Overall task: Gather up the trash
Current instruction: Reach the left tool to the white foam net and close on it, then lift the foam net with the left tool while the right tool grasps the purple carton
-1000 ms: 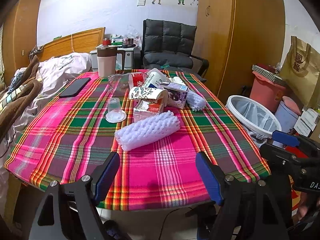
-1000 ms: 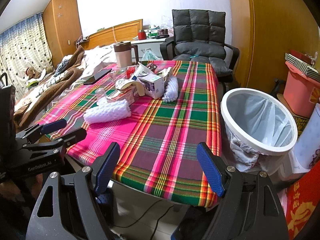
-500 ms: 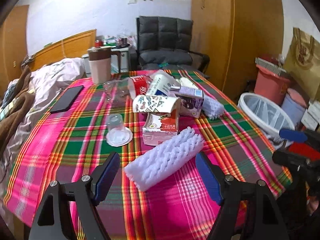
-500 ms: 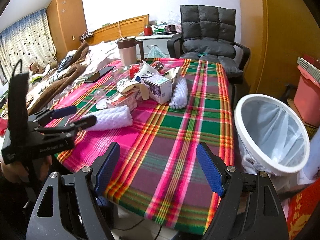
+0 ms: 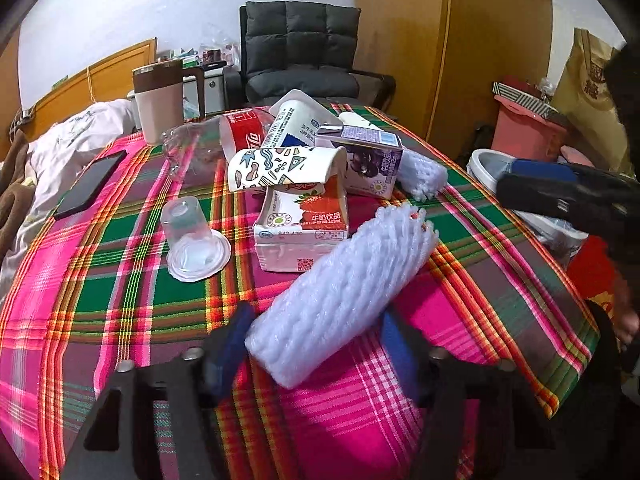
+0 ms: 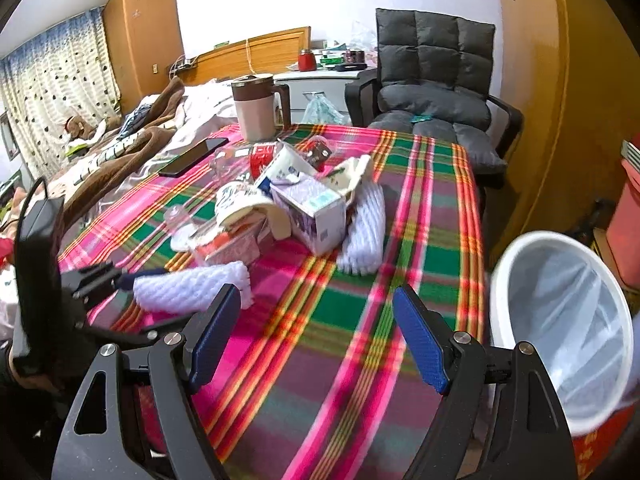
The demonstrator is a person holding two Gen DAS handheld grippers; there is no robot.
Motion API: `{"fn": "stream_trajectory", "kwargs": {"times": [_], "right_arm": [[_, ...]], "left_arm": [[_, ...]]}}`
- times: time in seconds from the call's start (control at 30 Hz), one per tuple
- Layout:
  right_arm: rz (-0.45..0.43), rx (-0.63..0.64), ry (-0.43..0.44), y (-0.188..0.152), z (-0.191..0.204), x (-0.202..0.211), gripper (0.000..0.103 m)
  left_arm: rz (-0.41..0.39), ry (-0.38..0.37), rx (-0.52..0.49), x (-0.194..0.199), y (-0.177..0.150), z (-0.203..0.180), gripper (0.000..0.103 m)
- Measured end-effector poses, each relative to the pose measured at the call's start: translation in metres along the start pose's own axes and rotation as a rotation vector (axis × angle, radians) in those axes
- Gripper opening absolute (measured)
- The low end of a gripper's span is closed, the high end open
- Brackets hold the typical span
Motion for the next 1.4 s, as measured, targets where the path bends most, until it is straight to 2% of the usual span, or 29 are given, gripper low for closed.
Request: {"fn": "stream_trajectory", "kwargs": {"times": [0.1,0.17,0.27,0.57,0.63,0.8,1.0,1.4], "right_arm": [[0.006,0.018,0.024,0.009,-0.004,-0.012,0.077],[0.018,0.029,0.037,0.012,-0.008,-0.02,0.077],[0.033,0.049,0.052,0.016,-0.011,-0.03,0.076],[0.08,0.101,0.08,0.025,-0.02,-0.056,0.076],[0.081,0.107,0.093,0.029,-0.02,-0.059,0.066],[0.086,0.108,0.123,0.033,-0.018,-0.067,0.051],[0.061,0.093,0.124,0.036,-0.018,-0.06,0.049],[0.005,-0.022,0.066,0.021,-0.031,-0.014,0.048]], "left_arm": [[-0.004,-0.016,0.028,0.002,0.002,0.003,0.052],[-0.003,-0.027,0.047,0.004,0.002,0.005,0.04],[-0.001,-0.037,0.07,0.006,0.002,0.008,0.03],[0.005,-0.082,0.13,0.012,-0.001,0.011,0.027],[0.007,-0.086,0.138,0.013,-0.002,0.012,0.027],[0.014,-0.089,0.15,0.014,-0.004,0.015,0.027],[0.009,-0.083,0.154,0.017,-0.005,0.016,0.027],[-0.014,-0.075,0.147,0.035,-0.004,0.002,0.026]]}}
Point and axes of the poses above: each gripper's, at about its wrist camera, not at the fingertips, and x roughly against the way its jaws point, z to its left, y to its top, the point moved 8 cm from there along -x, roughly the way its jaws point, and after that the axes turned 15 degrees about x, right-handed, at the moved point
